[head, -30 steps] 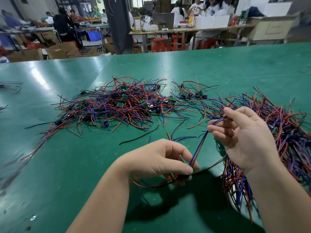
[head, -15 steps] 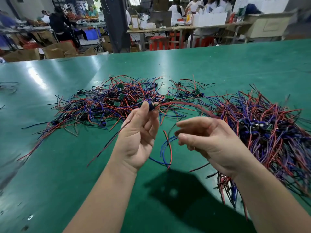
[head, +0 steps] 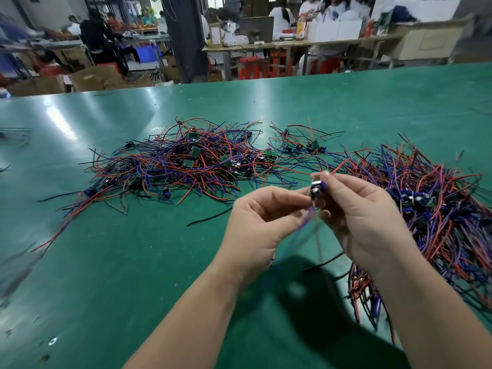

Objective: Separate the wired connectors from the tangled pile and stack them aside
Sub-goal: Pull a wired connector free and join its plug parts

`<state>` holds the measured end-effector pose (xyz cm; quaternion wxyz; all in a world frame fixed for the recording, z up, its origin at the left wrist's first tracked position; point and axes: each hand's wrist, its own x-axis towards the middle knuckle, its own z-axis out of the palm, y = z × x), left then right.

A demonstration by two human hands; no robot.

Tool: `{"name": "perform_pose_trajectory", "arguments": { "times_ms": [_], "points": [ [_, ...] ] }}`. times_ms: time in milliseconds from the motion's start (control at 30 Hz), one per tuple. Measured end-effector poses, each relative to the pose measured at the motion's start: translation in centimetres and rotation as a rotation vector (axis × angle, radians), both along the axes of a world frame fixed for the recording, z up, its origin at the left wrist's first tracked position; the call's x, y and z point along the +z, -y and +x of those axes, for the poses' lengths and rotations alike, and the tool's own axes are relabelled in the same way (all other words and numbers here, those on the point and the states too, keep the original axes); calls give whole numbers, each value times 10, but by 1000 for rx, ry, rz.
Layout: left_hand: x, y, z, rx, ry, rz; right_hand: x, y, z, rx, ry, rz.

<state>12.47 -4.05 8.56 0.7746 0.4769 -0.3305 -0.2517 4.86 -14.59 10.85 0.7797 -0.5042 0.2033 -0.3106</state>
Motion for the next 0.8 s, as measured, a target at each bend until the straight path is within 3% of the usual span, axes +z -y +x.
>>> {"name": "perform_pose_trajectory", "arguments": {
  "times_ms": [200,400,633,800],
  "points": [
    [3,-6,14,-33,-164,174,0,8,-6,77,-85,-83],
    [-7,-5,13,-101,-137,374,-11,12,-7,111,-322,-497],
    [-7,-14,17,-352,-108,550,-4,20,-10,-36,-243,-363],
    [-8,-18,17,-442,30,668,-1,25,-12,-238,-126,-350]
  ]
}}
